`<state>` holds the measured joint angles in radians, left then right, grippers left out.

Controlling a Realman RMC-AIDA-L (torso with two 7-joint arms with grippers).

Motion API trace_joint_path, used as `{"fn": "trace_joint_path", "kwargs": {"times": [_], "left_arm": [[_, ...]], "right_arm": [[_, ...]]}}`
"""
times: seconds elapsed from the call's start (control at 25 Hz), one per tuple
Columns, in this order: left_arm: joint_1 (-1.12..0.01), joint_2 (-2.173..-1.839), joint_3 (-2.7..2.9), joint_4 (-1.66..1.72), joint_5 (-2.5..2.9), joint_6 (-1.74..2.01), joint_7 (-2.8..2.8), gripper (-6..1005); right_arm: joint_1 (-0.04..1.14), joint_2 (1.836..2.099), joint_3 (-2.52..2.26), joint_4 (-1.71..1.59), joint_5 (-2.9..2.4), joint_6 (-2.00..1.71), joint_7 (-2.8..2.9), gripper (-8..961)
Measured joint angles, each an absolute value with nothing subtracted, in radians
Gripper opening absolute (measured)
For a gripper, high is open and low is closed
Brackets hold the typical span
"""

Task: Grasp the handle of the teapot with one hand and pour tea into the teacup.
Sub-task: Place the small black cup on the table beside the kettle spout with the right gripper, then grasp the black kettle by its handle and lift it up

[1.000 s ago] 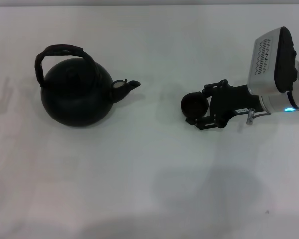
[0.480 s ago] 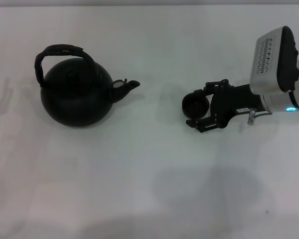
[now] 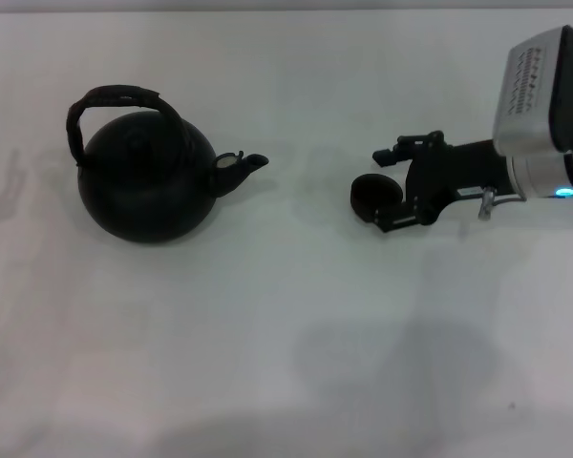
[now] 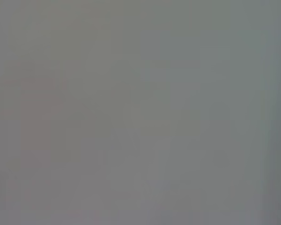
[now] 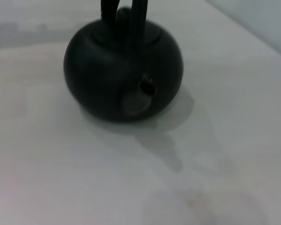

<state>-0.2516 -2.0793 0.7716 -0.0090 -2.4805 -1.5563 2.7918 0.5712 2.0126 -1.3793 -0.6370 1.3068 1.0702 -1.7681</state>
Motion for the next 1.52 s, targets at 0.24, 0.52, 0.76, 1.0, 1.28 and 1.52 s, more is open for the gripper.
{"fn": "trace_joint_path", "kwargs": {"times": [0.24, 0.52, 0.76, 1.0, 1.28, 1.52], "left_arm": [[-0.25, -2.081, 0.773, -0.014, -2.463, -1.564, 2.792, 740], [-0.234, -2.082, 0.773, -0.014, -2.415, -1.617, 2.792, 741], [-0.226, -2.082, 0.775, -0.014, -2.31, -1.647, 2.793, 742], [-0.233, -2.082, 0.775, -0.017, -2.226, -1.637, 2.783, 742], [-0.273, -2.082, 0.775, -0.019, -2.138, -1.566, 2.753, 742], [-0.294, -2.084, 0.775, -0.018, -2.123, -1.499, 2.735, 741]], "right_arm": [[0.57, 2.012, -1.328, -0.673, 1.322, 1.124, -1.772, 876], [0.56, 2.009, -1.269, -0.704, 1.335, 1.222, -1.773, 876], [0.539, 2.008, -1.083, -0.737, 1.356, 1.359, -1.782, 876], [0.476, 2.006, -0.927, -0.809, 1.369, 1.4, -1.786, 876], [0.433, 2.003, -0.884, -0.821, 1.412, 1.403, -1.797, 876], [0.43, 2.004, -0.88, -0.814, 1.413, 1.401, -1.802, 877]]}}
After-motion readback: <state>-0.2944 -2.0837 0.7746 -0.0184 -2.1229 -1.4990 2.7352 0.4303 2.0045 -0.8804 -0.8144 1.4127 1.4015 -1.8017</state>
